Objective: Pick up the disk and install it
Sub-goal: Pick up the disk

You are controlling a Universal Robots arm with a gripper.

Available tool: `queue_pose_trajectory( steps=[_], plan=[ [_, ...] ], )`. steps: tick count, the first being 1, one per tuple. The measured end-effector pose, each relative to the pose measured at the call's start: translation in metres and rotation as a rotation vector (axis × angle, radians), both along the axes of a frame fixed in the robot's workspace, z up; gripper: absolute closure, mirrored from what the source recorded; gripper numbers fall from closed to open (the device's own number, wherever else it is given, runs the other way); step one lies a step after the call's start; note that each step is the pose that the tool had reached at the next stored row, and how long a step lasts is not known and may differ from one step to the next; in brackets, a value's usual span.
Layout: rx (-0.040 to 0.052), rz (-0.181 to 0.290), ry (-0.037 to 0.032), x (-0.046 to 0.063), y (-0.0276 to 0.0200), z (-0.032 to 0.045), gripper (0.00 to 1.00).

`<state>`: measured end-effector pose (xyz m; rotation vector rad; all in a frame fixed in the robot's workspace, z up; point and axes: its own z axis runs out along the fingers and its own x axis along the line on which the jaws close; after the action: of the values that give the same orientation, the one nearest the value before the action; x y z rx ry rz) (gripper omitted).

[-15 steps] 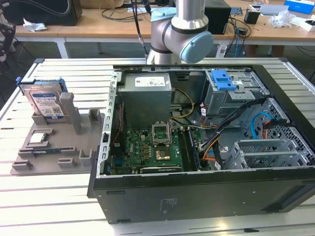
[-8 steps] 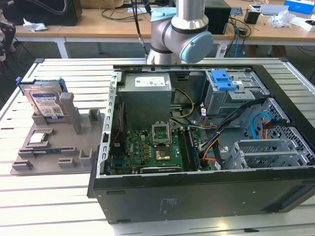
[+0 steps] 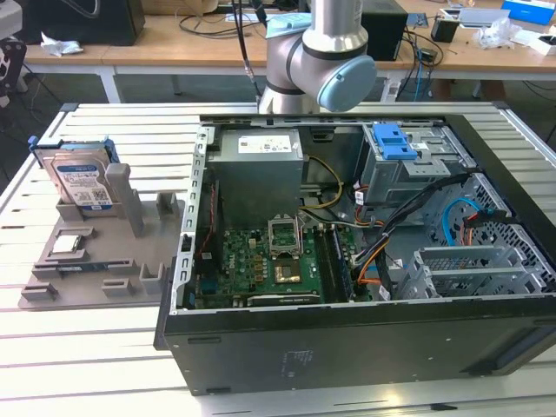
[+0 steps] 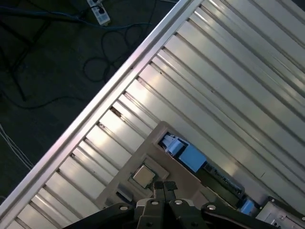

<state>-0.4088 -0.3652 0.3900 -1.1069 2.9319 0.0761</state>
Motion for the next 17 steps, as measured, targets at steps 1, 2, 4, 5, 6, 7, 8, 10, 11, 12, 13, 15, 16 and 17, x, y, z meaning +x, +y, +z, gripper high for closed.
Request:
queue_pose_trajectory(
  steps=[1, 2, 4, 5, 6, 7, 8, 10, 11, 12, 13, 15, 16, 17],
  plan=[
    [-0.0001, 0.024, 0.0000, 0.0000, 0.0000, 0.0000, 0.89],
    [0.0000, 0.045, 0.0000, 0.0000, 0.0000, 0.0000, 0.89],
    [0.0000, 0.072, -0.0001, 0.0000, 0.0000, 0.0000, 0.89],
    [0.0000, 0.090, 0.0000, 0.0000, 0.0000, 0.0000, 0.89],
    [0.0000, 0.103, 0.0000, 0.0000, 0.0000, 0.0000, 0.89],
    [-0.0001, 0.125, 0.0000, 0.0000, 0.0000, 0.0000, 0.89],
    [0.0000, 0.137, 0.0000, 0.0000, 0.0000, 0.0000, 0.89],
    [0.0000, 0.167, 0.0000, 0.0000, 0.0000, 0.0000, 0.89],
    [-0.0001, 0.180, 0.0000, 0.0000, 0.0000, 0.0000, 0.89],
    [0.0000, 0.200, 0.0000, 0.0000, 0.0000, 0.0000, 0.89],
    [0.0000, 0.218, 0.0000, 0.0000, 0.0000, 0.0000, 0.89],
    [0.0000, 0.246, 0.0001, 0.0000, 0.0000, 0.0001, 0.89],
    [-0.0001, 0.261, 0.0000, 0.0000, 0.0000, 0.0000, 0.89],
    [0.0000, 0.283, 0.0000, 0.0000, 0.0000, 0.0000, 0.89]
  ],
)
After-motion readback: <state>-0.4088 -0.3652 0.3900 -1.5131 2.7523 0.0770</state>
